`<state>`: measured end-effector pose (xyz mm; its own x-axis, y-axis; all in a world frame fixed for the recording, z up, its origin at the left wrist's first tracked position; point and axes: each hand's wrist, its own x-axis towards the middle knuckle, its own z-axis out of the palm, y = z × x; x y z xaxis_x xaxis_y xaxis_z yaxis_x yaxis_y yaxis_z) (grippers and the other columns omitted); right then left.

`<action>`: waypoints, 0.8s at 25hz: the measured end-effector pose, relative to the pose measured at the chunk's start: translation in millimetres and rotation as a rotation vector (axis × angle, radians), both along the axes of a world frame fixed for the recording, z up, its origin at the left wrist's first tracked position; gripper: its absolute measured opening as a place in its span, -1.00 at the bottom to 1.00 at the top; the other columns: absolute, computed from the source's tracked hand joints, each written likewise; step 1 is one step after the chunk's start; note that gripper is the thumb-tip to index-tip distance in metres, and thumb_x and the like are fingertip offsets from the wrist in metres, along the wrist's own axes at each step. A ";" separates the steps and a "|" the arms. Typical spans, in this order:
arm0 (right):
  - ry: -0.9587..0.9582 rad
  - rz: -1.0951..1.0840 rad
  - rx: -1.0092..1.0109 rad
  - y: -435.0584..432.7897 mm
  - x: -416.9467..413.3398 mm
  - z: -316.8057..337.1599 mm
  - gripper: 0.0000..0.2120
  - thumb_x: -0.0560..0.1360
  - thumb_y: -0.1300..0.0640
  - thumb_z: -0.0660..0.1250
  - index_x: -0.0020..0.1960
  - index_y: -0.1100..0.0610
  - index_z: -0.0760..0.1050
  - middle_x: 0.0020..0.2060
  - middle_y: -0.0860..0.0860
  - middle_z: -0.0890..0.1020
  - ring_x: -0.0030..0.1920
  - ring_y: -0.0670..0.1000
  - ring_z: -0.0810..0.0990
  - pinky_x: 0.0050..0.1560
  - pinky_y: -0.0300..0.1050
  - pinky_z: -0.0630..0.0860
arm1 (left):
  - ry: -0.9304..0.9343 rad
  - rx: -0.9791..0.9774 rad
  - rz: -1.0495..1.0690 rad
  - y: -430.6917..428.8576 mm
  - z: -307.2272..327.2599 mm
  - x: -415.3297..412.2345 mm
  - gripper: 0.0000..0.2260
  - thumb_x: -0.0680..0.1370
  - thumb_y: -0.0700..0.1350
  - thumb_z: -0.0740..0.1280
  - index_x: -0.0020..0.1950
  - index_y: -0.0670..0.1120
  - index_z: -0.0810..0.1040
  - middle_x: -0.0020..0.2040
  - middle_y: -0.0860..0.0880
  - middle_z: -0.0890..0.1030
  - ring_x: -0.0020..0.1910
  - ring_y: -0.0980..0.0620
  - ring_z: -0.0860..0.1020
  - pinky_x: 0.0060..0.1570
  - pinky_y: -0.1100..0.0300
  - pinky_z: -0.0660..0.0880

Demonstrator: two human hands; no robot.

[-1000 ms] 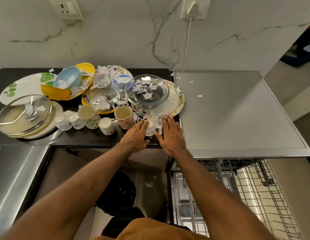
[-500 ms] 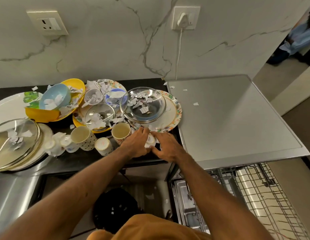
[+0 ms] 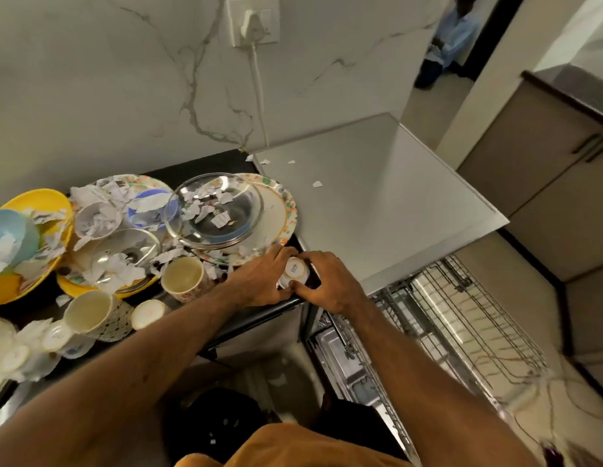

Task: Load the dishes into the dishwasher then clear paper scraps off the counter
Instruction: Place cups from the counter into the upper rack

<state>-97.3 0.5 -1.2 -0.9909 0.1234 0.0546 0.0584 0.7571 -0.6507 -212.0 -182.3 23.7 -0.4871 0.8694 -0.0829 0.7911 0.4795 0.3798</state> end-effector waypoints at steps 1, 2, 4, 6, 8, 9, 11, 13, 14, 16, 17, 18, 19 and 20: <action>-0.014 -0.041 0.005 7.6 9.6 -1.7 -0.33 0.44 -0.29 0.50 0.41 0.00 0.43 0.24 -0.04 0.61 0.20 -0.03 0.51 0.25 -0.06 0.49 | 0.013 -0.001 -0.047 11.7 -0.5 2.9 -0.28 0.47 0.20 0.47 0.50 -0.05 0.27 0.35 -0.09 0.43 0.21 -0.10 0.54 0.15 0.03 0.55; -0.022 -0.079 0.008 16.1 19.4 -2.1 -0.32 0.43 -0.33 0.48 0.40 0.00 0.43 0.24 -0.04 0.60 0.21 -0.03 0.50 0.25 -0.03 0.50 | 0.013 -0.010 -0.084 24.2 -1.2 5.8 -0.28 0.47 0.23 0.46 0.49 -0.04 0.27 0.34 -0.07 0.43 0.20 -0.08 0.55 0.14 0.03 0.56; -0.039 -0.140 0.012 34.6 36.8 -2.3 -0.31 0.41 -0.38 0.44 0.39 -0.02 0.42 0.23 -0.06 0.59 0.21 -0.03 0.48 0.25 0.01 0.51 | -0.006 -0.037 -0.145 48.4 -1.7 13.5 -0.30 0.49 0.27 0.41 0.50 -0.03 0.27 0.35 -0.04 0.41 0.16 -0.08 0.58 0.10 -0.01 0.60; -0.061 -0.181 0.022 53.2 50.6 -0.1 -0.30 0.41 -0.41 0.39 0.39 -0.03 0.40 0.23 -0.07 0.57 0.21 -0.04 0.47 0.26 0.04 0.50 | -0.009 -0.051 -0.209 72.9 -1.0 20.7 -0.33 0.52 0.25 0.38 0.50 -0.06 0.28 0.34 -0.06 0.40 0.12 -0.11 0.60 0.06 -0.03 0.61; -0.073 -0.219 0.031 71.1 63.2 3.5 -0.30 0.42 -0.42 0.38 0.39 -0.04 0.39 0.23 -0.08 0.56 0.23 -0.04 0.45 0.28 0.05 0.50 | -0.010 -0.059 -0.255 98.0 1.3 26.1 -0.32 0.53 0.22 0.39 0.51 -0.10 0.29 0.35 -0.09 0.40 0.13 -0.13 0.60 0.08 -0.02 0.61; -0.076 -0.242 0.031 81.1 71.1 5.1 -0.30 0.42 -0.43 0.38 0.40 -0.05 0.38 0.24 -0.08 0.56 0.24 -0.04 0.45 0.29 0.06 0.50 | -0.012 -0.065 -0.275 111.3 3.1 29.4 -0.31 0.53 0.21 0.41 0.51 -0.11 0.29 0.36 -0.09 0.39 0.14 -0.13 0.59 0.10 -0.03 0.60; -0.083 -0.278 0.015 99.4 86.4 7.8 -0.28 0.41 -0.43 0.38 0.42 -0.05 0.37 0.26 -0.07 0.55 0.27 -0.04 0.44 0.31 0.07 0.50 | -0.004 -0.069 -0.313 134.5 3.3 36.0 -0.30 0.52 0.25 0.40 0.52 -0.09 0.28 0.37 -0.07 0.38 0.14 -0.13 0.60 0.13 -0.05 0.59; -0.077 -0.306 0.001 118.1 103.4 8.8 -0.27 0.43 -0.42 0.38 0.46 -0.05 0.36 0.28 -0.06 0.54 0.30 -0.03 0.43 0.33 0.08 0.51 | 0.003 -0.067 -0.345 157.0 3.7 46.5 -0.29 0.53 0.30 0.37 0.53 -0.07 0.28 0.38 -0.05 0.37 0.15 -0.12 0.59 0.14 -0.07 0.59; -0.078 -0.321 0.001 127.6 112.8 8.8 -0.26 0.44 -0.42 0.39 0.48 -0.06 0.35 0.30 -0.05 0.53 0.32 -0.03 0.43 0.34 0.09 0.50 | -0.003 -0.066 -0.355 168.2 3.8 53.6 -0.29 0.54 0.30 0.36 0.54 -0.06 0.28 0.39 -0.05 0.38 0.16 -0.11 0.58 0.15 -0.06 0.58; -0.077 -0.322 0.009 143.3 128.9 6.6 -0.24 0.46 -0.41 0.40 0.51 -0.04 0.35 0.33 -0.05 0.52 0.34 -0.05 0.40 0.38 0.07 0.48 | -0.019 -0.071 -0.360 184.9 2.6 67.8 -0.30 0.56 0.30 0.36 0.55 -0.05 0.28 0.40 -0.03 0.37 0.18 -0.10 0.58 0.17 -0.03 0.56; -0.080 -0.318 0.015 150.3 136.3 5.3 -0.23 0.46 -0.42 0.41 0.52 -0.03 0.36 0.34 -0.05 0.52 0.34 -0.06 0.39 0.38 0.06 0.46 | -0.035 -0.077 -0.359 192.3 2.3 75.2 -0.30 0.56 0.31 0.36 0.56 -0.03 0.27 0.41 -0.02 0.36 0.18 -0.09 0.58 0.17 -0.04 0.56; -0.092 -0.321 0.017 155.5 142.6 4.8 -0.22 0.46 -0.44 0.41 0.52 -0.03 0.37 0.34 -0.06 0.52 0.34 -0.06 0.39 0.38 0.04 0.46 | -0.058 -0.084 -0.355 198.7 1.0 81.3 -0.30 0.55 0.32 0.36 0.55 0.00 0.26 0.41 0.01 0.35 0.17 -0.09 0.58 0.16 -0.06 0.57; -0.098 -0.328 0.015 161.1 149.2 3.6 -0.21 0.45 -0.44 0.41 0.51 -0.03 0.37 0.33 -0.06 0.51 0.33 -0.06 0.39 0.37 0.02 0.45 | -0.083 -0.088 -0.354 205.7 -0.8 88.1 -0.31 0.55 0.32 0.37 0.55 0.01 0.26 0.41 0.02 0.34 0.17 -0.09 0.58 0.16 -0.07 0.58; -0.096 -0.335 0.012 165.3 155.2 2.9 -0.22 0.44 -0.43 0.43 0.49 -0.02 0.39 0.32 -0.07 0.51 0.31 -0.06 0.39 0.35 0.01 0.45 | -0.103 -0.091 -0.356 211.3 -4.1 93.9 -0.31 0.55 0.31 0.38 0.55 0.01 0.26 0.41 0.03 0.34 0.16 -0.08 0.58 0.16 -0.08 0.58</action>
